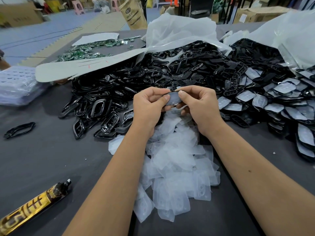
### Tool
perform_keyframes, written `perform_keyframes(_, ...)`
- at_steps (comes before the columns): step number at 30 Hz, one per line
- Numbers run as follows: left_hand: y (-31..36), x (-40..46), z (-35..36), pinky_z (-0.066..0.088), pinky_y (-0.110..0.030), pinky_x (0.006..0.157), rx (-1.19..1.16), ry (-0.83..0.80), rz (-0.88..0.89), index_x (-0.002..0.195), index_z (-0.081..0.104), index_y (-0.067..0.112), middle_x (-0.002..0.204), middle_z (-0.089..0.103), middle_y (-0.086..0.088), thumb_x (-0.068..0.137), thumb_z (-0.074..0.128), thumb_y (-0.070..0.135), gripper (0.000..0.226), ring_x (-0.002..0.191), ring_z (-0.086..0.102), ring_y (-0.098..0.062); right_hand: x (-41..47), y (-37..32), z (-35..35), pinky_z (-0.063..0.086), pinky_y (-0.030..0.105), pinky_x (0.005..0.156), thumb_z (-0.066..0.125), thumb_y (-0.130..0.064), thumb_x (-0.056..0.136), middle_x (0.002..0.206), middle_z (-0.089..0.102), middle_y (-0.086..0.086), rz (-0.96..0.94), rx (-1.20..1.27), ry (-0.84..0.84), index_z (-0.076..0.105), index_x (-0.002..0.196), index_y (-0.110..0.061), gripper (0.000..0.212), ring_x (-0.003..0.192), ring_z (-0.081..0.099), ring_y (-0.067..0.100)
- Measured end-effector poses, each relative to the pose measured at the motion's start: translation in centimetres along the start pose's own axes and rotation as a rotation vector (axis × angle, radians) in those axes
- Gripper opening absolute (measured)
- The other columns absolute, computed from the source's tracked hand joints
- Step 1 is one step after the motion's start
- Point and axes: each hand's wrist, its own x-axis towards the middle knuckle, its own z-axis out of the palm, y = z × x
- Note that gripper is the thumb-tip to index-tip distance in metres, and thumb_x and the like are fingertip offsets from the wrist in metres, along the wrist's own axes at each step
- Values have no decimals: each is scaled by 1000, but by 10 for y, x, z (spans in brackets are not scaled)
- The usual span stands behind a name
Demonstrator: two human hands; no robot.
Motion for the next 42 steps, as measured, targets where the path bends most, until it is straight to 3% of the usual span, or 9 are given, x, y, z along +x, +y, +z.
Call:
perform_keyframes(5, 0, 1, -1, 58, -21, 65, 6, -8, 0, 92, 74, 7, 71, 75, -2, 93, 70, -5, 13, 69, 72, -11, 0, 4, 0, 49, 21, 45, 74, -10, 94, 61, 70, -1, -35, -93, 46, 78, 91, -11, 5, 48, 62, 10)
perform_keyframes(9, -1, 1, 0, 58, -20, 63, 41, -17, 19, 94, 73, 6, 65, 72, 4, 89, 72, -9, 15, 65, 72, -9, 2, 6, 0, 54, 26, 51, 72, -9, 95, 62, 71, 1, -37, -139, 56, 77, 88, -16, 11, 51, 65, 14)
perform_keyframes(17, -3, 3, 1, 58, -20, 65, 116, 32, -8, 95, 75, 10, 92, 75, -18, 90, 74, -6, 17, 69, 72, -12, 1, 7, 4, 61, 39, 54, 56, -7, 104, 64, 71, 10, -40, -230, 24, 73, 99, -8, 19, 50, 69, 25)
perform_keyframes(21, -4, 4, 1, 57, -20, 65, 144, 60, 5, 96, 75, 10, 100, 72, -25, 88, 75, -5, 17, 71, 70, -15, -1, 6, 5, 53, 32, 44, 55, -15, 106, 64, 70, 10, -41, -282, 30, 73, 97, -7, 21, 44, 66, 20)
perform_keyframes(26, -3, 3, 1, 57, -19, 64, 133, 30, 0, 94, 75, 10, 91, 75, -17, 87, 75, -7, 18, 70, 72, -12, 1, 7, 1, 56, 38, 57, 71, -16, 95, 67, 72, 1, -101, -379, 77, 78, 91, -13, 9, 51, 65, 17)
perform_keyframes(31, -2, 4, 1, 56, -18, 62, 128, 7, -13, 92, 76, 11, 84, 77, -11, 87, 75, -7, 19, 66, 72, -11, 1, 6, 1, 52, 29, 43, 68, -9, 97, 58, 69, 3, -24, -284, 81, 76, 86, -15, 15, 41, 63, 17)
perform_keyframes(36, -3, 5, 0, 57, -20, 63, 96, 23, -56, 93, 77, 10, 78, 76, -6, 89, 73, -6, 17, 61, 70, -11, 0, 6, 3, 58, 43, 45, 63, -12, 101, 60, 69, 5, -45, -328, 86, 75, 95, -12, 12, 42, 65, 21)
perform_keyframes(39, -3, 5, 1, 58, -21, 64, 64, 51, -70, 92, 77, 8, 77, 76, -9, 91, 71, -7, 16, 60, 69, -13, -4, 2, 4, 61, 47, 61, 67, -13, 97, 75, 71, 2, -180, -414, 105, 72, 108, -14, 11, 60, 70, 23)
perform_keyframes(42, -2, 6, 2, 57, -20, 62, 27, 80, -85, 91, 75, 7, 74, 76, -8, 91, 69, -7, 15, 59, 70, -14, -5, -1, 6, 56, 34, 76, 69, -9, 96, 94, 69, 2, -312, -517, 77, 78, 102, -14, 12, 80, 65, 15)
